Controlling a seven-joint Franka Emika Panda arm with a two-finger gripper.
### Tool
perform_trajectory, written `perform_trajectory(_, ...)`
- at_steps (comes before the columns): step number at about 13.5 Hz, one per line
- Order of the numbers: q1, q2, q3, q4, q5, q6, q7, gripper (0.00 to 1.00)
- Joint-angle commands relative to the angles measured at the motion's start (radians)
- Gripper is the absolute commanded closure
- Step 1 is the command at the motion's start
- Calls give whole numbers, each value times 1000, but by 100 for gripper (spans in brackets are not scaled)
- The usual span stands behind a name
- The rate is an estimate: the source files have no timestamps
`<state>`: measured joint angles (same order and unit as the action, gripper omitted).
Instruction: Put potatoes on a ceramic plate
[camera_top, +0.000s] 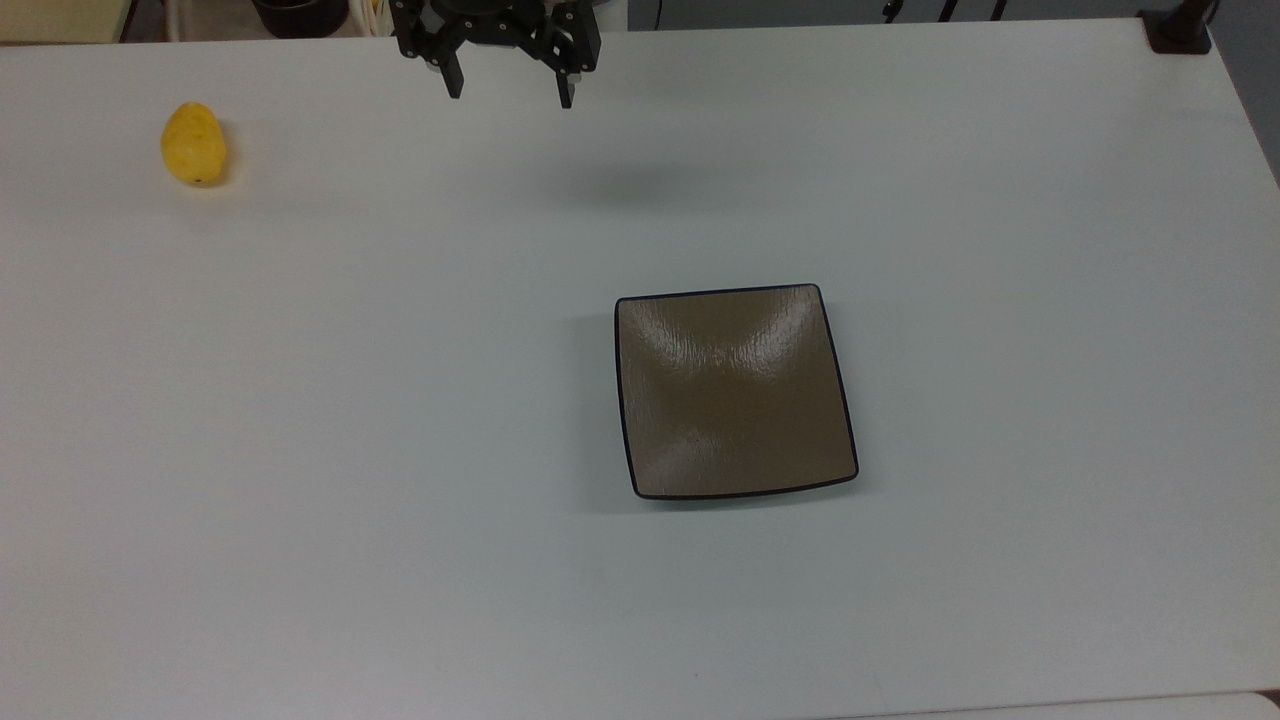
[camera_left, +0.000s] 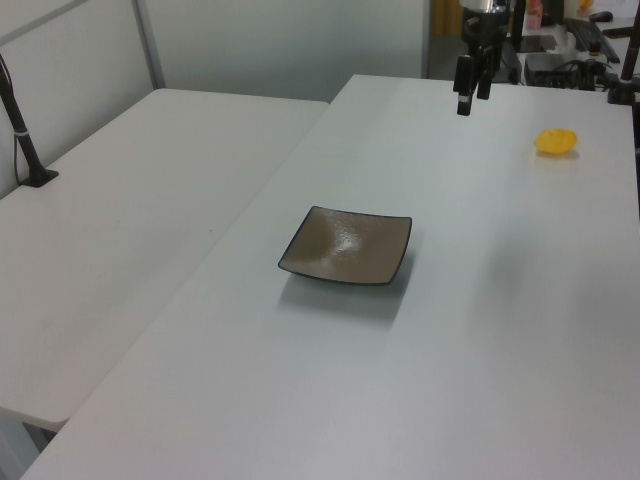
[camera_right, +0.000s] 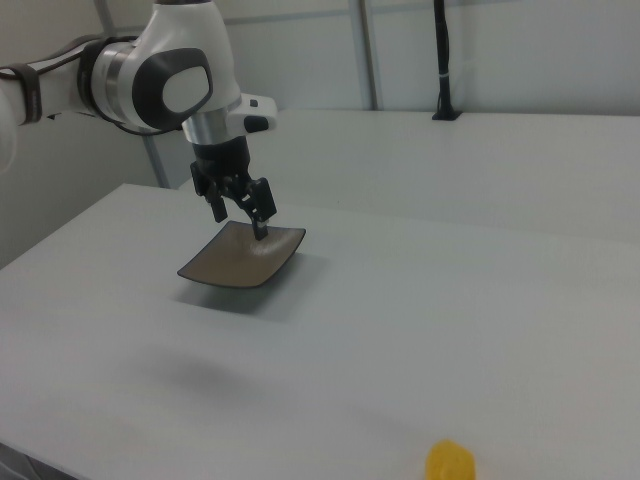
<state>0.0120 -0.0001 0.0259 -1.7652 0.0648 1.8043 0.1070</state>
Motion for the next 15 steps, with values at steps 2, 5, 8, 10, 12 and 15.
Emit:
perform_trajectory(2, 3, -18, -9, -13, 20, -5, -21, 0)
perform_trajectory(5, 3, -20, -9, -13, 20, -8, -21, 0)
perform_trajectory(8, 3, -21, -9, -13, 20, -13, -21, 0)
perform_trajectory(10, 3, -24, -9, -13, 15, -8, -24, 0)
perform_trajectory(12, 3, -23, -9, -13, 3, -3, -26, 0)
perform_trajectory(15, 2, -26, -9, -13, -51, -8, -73, 0)
